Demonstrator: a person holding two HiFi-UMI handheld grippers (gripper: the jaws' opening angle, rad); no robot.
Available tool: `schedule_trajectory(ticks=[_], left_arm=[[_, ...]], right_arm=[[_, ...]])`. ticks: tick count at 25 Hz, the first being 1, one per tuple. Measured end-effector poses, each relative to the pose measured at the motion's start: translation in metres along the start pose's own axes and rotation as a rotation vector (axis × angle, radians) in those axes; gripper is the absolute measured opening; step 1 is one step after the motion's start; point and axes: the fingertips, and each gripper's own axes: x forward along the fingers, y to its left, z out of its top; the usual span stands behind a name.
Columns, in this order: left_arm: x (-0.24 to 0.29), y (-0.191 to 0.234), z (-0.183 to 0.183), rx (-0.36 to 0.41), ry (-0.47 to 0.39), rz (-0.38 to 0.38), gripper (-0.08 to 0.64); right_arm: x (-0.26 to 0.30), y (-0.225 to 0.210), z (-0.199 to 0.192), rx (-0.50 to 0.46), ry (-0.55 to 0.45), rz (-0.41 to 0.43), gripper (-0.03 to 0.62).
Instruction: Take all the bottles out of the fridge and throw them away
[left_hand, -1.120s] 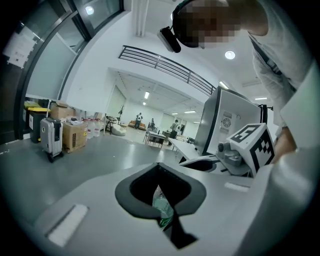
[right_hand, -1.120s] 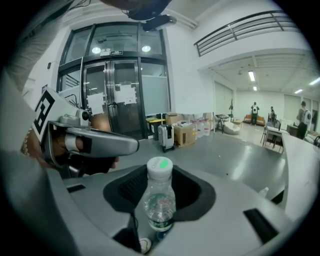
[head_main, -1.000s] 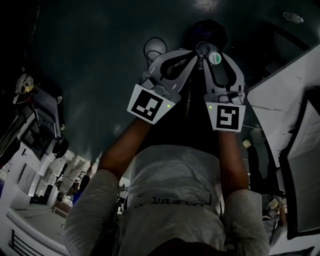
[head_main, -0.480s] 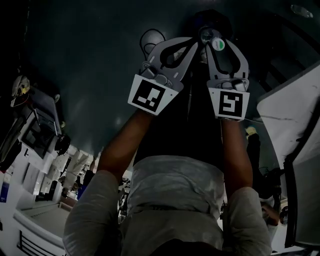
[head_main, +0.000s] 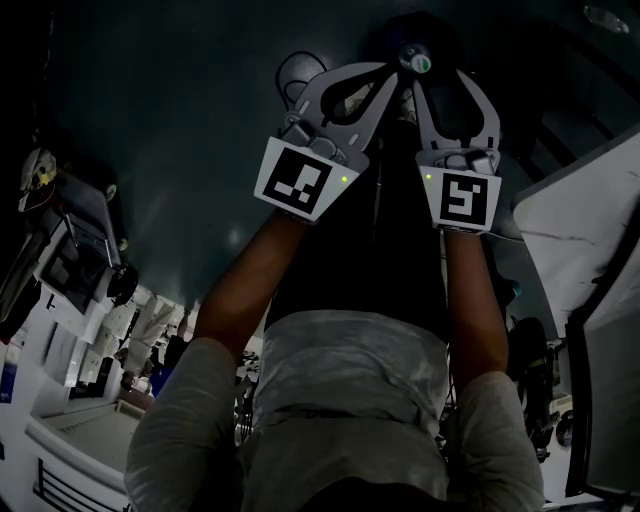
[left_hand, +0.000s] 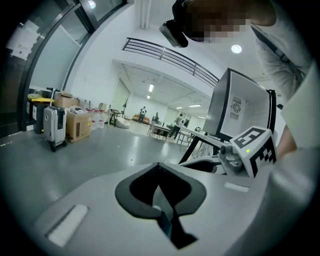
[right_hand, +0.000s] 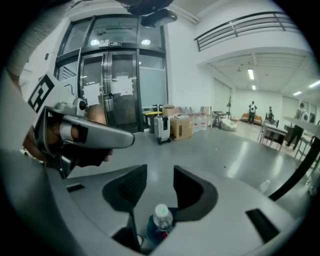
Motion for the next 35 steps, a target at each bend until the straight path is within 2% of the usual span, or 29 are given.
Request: schedule_trajectory(ticks=[3,8,13,22,29,35], left_arm=[[-0.003,-0.006,0.007,0.002,-0.011,0.002,0.006],[-0.013,-0.017,0.032,-0.006,-0.026,-0.006,0.006],[-0.025,-0.030,0.063,-0.005,-0.054,-0.005,0.006],[-0.054,-0.057,0.144,-0.007,-0.124,-0.012,0.006],[-0.078,-0.080,0.203,0.011,-0.164,-0.014,0.006],[-0.094,-0.099,0.246,0.058,-0.186,-0.040,0.006]], right_arm=[[-0.007,0.000,0.014,0.010,-0.023,0.009,0.155],[-0.022,0.001,0.043,0.097,-0.049,0.011,0.143],[-0.045,0.000,0.084,0.084,-0.095,0.030,0.111],[-0.100,-0.008,0.182,0.060,-0.189,0.042,0.075],[-0.136,-0.011,0.232,0.053,-0.215,0.038,0.061],[-0.157,-0.008,0.274,0.000,-0.270,0.047,0.049]])
